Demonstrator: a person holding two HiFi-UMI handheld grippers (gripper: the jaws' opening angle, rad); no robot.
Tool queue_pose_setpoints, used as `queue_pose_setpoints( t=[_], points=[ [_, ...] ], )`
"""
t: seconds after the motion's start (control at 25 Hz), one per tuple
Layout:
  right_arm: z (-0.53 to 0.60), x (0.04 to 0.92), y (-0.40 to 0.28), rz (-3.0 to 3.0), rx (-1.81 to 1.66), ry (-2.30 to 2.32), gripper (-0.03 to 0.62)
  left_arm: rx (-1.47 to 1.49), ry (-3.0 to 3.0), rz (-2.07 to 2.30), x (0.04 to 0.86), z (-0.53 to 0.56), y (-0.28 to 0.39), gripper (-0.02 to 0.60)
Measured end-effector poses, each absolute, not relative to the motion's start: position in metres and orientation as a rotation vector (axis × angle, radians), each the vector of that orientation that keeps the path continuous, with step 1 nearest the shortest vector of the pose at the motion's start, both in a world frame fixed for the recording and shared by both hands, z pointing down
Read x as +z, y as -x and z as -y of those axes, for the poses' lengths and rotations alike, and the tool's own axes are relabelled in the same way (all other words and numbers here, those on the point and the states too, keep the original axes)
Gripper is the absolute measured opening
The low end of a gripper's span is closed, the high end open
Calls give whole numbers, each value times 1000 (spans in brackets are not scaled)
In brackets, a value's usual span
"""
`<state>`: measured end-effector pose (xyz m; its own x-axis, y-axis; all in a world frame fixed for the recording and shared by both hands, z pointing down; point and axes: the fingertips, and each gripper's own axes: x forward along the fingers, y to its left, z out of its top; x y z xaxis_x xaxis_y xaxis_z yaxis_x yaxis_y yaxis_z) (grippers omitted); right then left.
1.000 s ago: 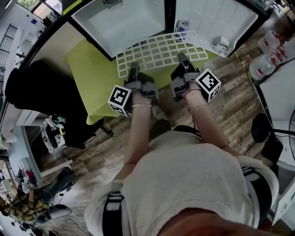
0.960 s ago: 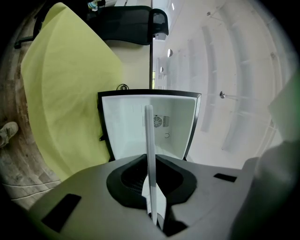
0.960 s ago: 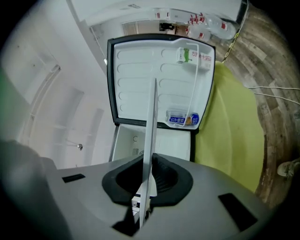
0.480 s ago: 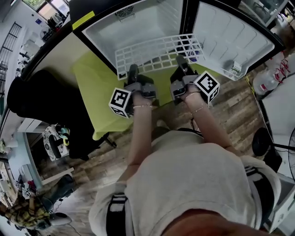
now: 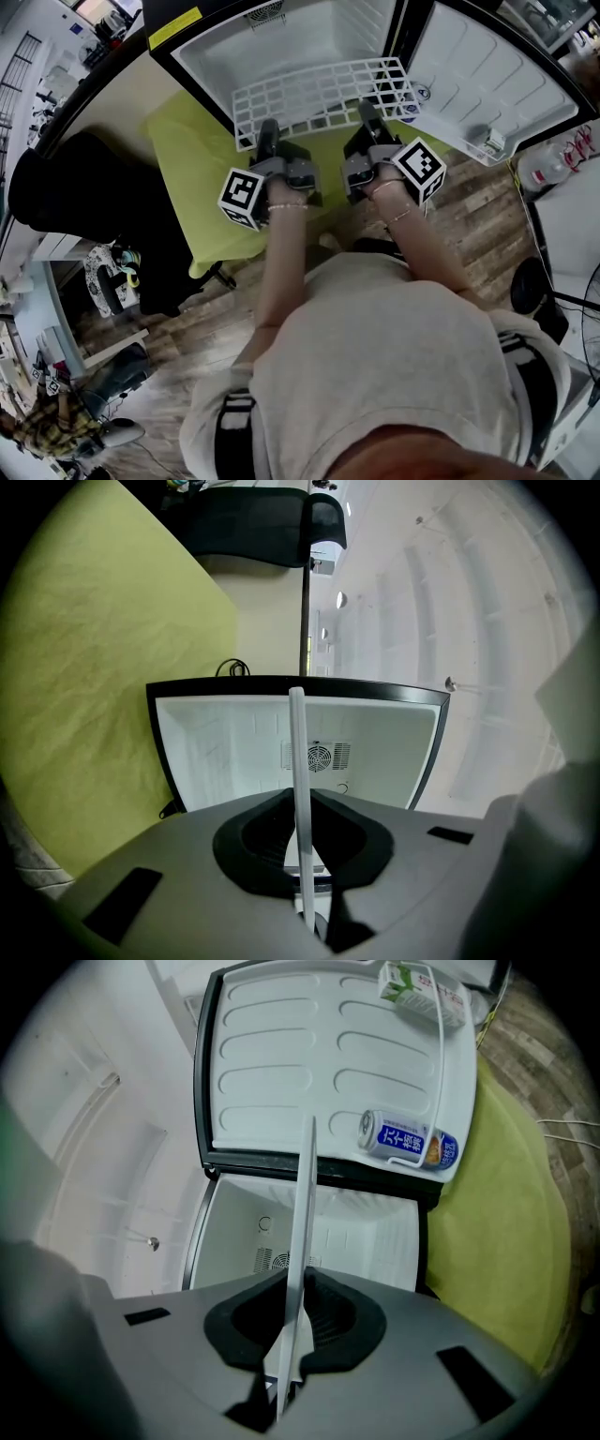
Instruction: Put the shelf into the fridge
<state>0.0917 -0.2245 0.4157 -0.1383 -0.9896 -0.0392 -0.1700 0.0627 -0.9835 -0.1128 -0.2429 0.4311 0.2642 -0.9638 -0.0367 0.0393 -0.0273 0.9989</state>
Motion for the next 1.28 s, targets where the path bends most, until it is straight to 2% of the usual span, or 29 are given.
queue_pose_setpoints(
  t=[1.28],
  points=[
    [262,422,-87,-1575,-1307,1191,31,-1137,-1216,1049,443,242,117,29]
  ],
)
